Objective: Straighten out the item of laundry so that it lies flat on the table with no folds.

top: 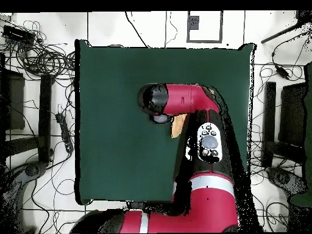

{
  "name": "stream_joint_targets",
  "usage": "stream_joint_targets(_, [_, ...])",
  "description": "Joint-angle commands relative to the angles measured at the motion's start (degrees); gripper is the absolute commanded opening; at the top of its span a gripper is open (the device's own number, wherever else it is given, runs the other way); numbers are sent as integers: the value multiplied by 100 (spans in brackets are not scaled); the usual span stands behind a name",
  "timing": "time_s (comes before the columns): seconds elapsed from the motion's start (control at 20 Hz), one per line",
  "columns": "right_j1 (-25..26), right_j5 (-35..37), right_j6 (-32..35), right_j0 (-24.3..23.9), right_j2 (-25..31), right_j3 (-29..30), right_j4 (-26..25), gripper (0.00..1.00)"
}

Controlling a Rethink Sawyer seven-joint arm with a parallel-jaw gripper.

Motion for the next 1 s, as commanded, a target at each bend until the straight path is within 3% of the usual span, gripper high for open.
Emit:
stream_joint_targets(0.05, [-83, -1025, 516, 218, 108, 868, -422, 100])
stream_joint_targets(0.15, [165, -1094, 1492, 904, -670, 479, -846, 100])
stream_joint_targets(0.25, [359, -913, 1529, 1098, -803, 232, -897, 100])
stream_joint_targets(0.65, [696, -193, 1043, 1159, -818, -188, -703, 100])
stream_joint_targets(1.0, [607, -558, 946, 1046, -813, 53, -625, 100])
